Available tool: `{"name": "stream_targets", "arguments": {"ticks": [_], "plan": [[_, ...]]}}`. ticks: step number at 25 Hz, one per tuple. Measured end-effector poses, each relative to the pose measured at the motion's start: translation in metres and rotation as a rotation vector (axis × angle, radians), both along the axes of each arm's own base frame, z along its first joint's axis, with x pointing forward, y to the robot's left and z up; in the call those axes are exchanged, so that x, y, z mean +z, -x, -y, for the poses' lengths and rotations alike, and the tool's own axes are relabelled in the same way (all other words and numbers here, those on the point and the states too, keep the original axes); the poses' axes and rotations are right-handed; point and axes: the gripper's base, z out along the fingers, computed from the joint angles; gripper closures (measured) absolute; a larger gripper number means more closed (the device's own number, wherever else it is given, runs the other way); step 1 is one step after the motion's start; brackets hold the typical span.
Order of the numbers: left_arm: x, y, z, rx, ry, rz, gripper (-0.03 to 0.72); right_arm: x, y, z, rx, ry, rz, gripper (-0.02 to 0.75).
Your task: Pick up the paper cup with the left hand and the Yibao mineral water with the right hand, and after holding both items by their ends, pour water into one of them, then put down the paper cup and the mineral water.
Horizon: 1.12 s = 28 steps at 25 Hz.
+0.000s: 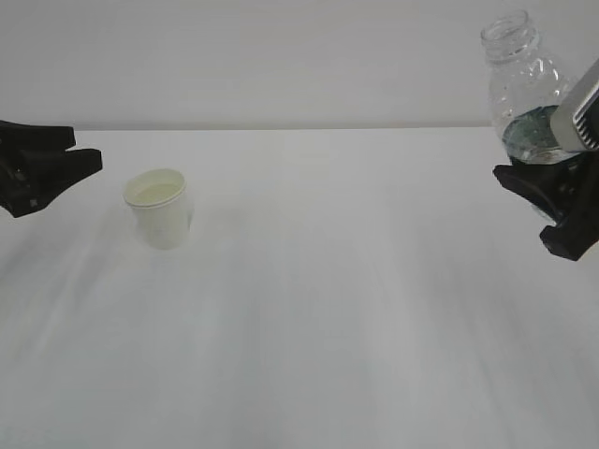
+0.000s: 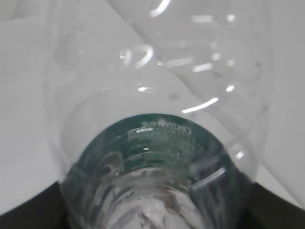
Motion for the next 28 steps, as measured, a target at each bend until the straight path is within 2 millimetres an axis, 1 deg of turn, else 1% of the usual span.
{"name": "stream_targets", "arguments": {"ticks": [5, 11, 14, 18, 21, 25, 28], "plan": [[0.016, 0.006, 0.002, -0.024, -0.003, 0.017, 0.207, 0.0, 0.0, 0.0, -0.011, -0.022, -0.004, 0.272], [0.026, 0.013, 0.006, -0.069, -0.003, -0.007, 0.213, 0.0, 0.0, 0.0, -0.019, -0.039, -0.008, 0.272], [0.035, 0.016, 0.007, -0.074, 0.004, 0.009, 0.237, 0.001, 0.0, 0.0, -0.022, -0.044, -0.009, 0.273], [0.041, 0.019, 0.008, -0.08, 0.019, -0.003, 0.257, 0.001, 0.0, 0.0, -0.036, -0.074, -0.015, 0.272], [0.046, 0.022, 0.009, -0.088, 0.032, -0.022, 0.258, -0.002, -0.003, 0.0, -0.055, -0.105, -0.036, 0.272], [0.057, 0.027, 0.011, -0.092, 0.042, -0.016, 0.259, -0.009, -0.007, 0.0, -0.08, -0.133, -0.075, 0.272], [0.062, 0.029, 0.011, -0.095, 0.043, -0.001, 0.275, -0.014, -0.01, -0.001, -0.086, -0.136, -0.098, 0.272]]}}
